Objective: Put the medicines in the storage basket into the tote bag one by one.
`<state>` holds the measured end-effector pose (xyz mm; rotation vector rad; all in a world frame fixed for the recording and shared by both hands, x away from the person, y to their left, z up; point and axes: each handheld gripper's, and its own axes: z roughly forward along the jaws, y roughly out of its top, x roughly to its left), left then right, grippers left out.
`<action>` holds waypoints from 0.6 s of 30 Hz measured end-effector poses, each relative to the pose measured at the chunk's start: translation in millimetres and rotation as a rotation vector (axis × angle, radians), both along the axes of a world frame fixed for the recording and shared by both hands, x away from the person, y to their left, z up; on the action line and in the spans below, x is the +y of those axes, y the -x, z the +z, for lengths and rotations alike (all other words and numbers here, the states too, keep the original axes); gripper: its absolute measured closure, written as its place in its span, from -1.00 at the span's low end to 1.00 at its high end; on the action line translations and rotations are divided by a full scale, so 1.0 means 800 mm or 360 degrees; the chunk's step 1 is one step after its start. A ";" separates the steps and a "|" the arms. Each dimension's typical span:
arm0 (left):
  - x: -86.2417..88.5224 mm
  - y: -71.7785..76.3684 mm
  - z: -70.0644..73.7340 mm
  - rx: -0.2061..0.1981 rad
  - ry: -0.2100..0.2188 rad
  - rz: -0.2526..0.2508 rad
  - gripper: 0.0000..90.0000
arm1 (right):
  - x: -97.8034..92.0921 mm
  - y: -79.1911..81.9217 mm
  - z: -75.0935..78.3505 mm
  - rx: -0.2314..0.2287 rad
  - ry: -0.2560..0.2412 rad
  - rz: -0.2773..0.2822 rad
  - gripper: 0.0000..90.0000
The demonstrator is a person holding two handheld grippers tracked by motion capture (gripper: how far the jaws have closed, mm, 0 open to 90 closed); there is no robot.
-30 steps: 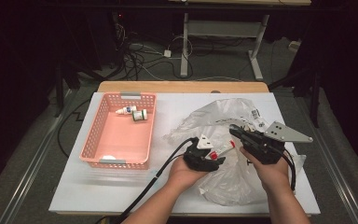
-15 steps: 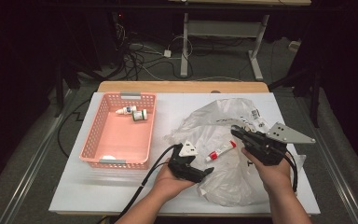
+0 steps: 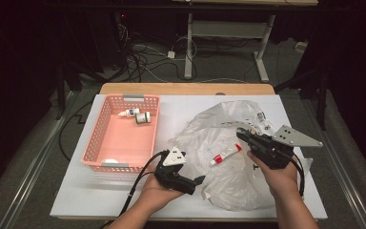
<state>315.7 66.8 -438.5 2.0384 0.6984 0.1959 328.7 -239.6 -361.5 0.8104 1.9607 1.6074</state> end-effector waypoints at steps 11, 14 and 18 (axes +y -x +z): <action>0.041 0.013 0.009 0.0004 0.0042 0.0081 -1.00 | 0.001 0.001 0.000 0.0001 0.0001 -0.0002 1.00; 0.051 0.016 0.015 -0.0018 0.0030 0.0117 -1.00 | 0.001 0.000 0.000 0.0000 0.0001 -0.0005 1.00; 0.066 0.017 0.022 -0.0040 0.0037 0.0172 -1.00 | 0.000 0.000 0.000 -0.0002 -0.0003 -0.0004 1.00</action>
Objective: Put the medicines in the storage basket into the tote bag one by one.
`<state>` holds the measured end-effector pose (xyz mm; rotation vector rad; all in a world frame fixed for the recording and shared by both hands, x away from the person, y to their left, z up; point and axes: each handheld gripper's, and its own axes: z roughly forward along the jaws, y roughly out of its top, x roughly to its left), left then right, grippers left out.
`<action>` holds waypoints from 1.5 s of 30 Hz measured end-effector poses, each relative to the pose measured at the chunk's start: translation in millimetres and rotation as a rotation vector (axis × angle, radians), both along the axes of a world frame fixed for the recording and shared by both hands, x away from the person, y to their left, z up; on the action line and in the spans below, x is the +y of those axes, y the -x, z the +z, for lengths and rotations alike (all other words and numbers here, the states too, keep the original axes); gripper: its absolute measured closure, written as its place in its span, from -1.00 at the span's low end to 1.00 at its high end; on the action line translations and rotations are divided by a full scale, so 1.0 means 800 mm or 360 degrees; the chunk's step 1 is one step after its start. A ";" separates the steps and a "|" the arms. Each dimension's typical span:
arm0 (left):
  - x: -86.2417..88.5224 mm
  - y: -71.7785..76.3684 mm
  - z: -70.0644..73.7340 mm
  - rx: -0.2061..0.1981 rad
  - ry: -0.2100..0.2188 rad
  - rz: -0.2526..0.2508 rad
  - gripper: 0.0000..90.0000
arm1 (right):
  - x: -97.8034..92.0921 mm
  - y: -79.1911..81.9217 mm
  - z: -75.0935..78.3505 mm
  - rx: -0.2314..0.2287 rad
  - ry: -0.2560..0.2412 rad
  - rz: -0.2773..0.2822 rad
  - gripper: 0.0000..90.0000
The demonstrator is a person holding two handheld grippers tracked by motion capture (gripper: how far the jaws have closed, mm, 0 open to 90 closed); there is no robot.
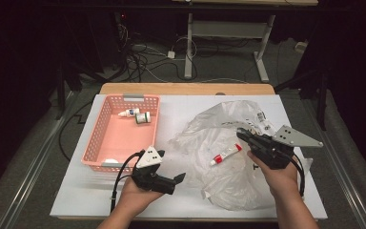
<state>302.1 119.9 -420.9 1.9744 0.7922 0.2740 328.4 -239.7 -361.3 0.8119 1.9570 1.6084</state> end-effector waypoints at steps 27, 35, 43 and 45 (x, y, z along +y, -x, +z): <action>0.101 -0.025 0.005 0.0022 -0.0046 0.0414 -1.00 | -0.004 0.000 0.000 0.0007 -0.0006 -0.0014 1.00; 0.125 -0.028 0.005 0.0027 -0.0043 0.0516 -1.00 | -0.005 0.000 0.000 0.0007 0.0000 -0.0011 1.00; 0.140 -0.031 0.004 0.0050 -0.0023 0.0576 -1.00 | -0.004 -0.001 0.000 0.0004 -0.0002 -0.0010 1.00; 0.140 -0.031 0.005 0.0046 -0.0017 0.0592 -1.00 | -0.004 -0.001 0.000 0.0004 0.0000 -0.0012 1.00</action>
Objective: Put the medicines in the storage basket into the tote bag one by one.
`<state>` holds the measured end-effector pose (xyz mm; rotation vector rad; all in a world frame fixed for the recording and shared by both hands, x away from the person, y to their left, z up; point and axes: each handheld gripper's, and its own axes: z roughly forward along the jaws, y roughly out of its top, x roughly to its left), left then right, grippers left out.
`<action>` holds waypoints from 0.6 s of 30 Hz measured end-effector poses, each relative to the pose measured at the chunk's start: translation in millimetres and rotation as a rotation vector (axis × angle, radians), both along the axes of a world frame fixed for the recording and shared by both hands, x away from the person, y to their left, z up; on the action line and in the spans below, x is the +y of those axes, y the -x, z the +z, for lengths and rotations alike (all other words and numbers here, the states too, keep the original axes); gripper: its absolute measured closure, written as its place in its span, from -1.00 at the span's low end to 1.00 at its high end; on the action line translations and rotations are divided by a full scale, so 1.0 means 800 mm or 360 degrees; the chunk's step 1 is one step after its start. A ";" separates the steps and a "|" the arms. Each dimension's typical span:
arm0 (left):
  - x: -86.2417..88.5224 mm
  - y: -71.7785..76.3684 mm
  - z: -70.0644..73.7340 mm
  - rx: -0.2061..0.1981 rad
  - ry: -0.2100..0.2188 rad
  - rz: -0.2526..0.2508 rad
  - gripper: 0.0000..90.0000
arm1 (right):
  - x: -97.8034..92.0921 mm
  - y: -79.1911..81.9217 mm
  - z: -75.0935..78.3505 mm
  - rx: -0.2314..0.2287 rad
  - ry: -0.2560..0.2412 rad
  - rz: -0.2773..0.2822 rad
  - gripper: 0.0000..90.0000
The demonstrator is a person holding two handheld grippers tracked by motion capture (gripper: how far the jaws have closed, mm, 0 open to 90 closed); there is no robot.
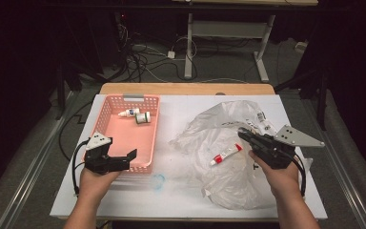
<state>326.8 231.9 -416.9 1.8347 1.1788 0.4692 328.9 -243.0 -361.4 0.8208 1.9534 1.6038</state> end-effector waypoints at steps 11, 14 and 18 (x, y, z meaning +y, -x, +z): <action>-0.019 -0.020 0.030 -0.0033 0.0004 0.0014 -1.00 | 0.001 0.000 0.000 0.0000 0.0003 -0.0002 1.00; -0.022 -0.033 0.037 -0.0014 0.0034 0.0013 -1.00 | 0.001 0.000 0.001 0.0000 0.0002 -0.0001 1.00; -0.026 -0.054 0.045 -0.0009 0.0012 0.0040 -1.00 | 0.001 0.000 0.001 -0.0003 -0.0002 -0.0004 1.00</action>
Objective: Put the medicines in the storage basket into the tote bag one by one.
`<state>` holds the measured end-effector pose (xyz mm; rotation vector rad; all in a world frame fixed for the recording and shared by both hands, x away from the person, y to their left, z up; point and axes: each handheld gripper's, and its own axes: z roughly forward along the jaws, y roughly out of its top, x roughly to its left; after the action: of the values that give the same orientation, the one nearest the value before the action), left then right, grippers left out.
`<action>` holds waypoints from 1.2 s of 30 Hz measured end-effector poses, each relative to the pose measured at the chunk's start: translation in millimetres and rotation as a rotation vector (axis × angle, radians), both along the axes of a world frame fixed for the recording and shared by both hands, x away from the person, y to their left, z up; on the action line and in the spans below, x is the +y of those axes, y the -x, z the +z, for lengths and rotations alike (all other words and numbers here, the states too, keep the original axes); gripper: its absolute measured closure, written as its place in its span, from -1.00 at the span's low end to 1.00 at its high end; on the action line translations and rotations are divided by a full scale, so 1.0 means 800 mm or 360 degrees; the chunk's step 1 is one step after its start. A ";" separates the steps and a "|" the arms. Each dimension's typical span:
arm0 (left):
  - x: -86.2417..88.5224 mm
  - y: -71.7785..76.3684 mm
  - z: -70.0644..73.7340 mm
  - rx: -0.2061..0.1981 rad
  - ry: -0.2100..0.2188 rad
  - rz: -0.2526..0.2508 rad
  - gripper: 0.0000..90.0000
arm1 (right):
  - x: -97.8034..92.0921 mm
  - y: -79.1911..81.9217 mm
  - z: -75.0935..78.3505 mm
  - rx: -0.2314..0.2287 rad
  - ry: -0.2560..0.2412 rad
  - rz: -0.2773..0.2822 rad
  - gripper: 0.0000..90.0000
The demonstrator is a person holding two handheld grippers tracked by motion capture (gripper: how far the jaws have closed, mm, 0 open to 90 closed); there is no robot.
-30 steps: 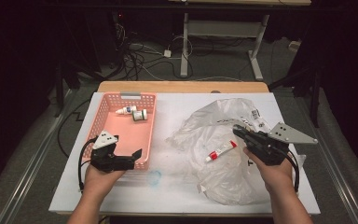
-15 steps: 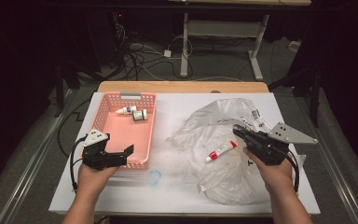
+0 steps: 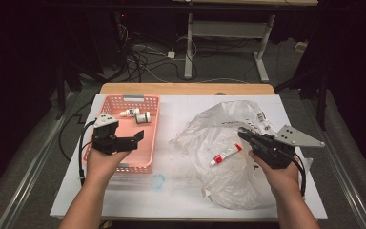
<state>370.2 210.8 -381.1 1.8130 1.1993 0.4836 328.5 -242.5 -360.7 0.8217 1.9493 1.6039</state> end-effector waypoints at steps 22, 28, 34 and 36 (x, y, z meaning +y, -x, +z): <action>-0.020 -0.128 -0.022 0.0257 -0.0115 0.0141 -1.00 | -0.003 -0.001 0.000 0.0000 -0.0004 -0.0005 1.00; -0.023 -0.154 -0.034 0.0323 -0.0140 0.0185 -1.00 | -0.003 -0.002 -0.001 0.0001 0.0004 0.0000 1.00; -0.020 -0.176 -0.053 0.0394 -0.0129 0.0262 -0.90 | -0.003 -0.003 -0.003 0.0008 0.0000 0.0000 1.00; -0.021 -0.181 -0.060 0.0421 -0.0129 0.0266 -0.86 | -0.004 -0.003 -0.004 0.0014 0.0003 -0.0002 1.00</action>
<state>514.7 194.2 -429.4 1.8971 1.5408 0.3991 331.1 -245.6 -363.6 0.8307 1.9559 1.5998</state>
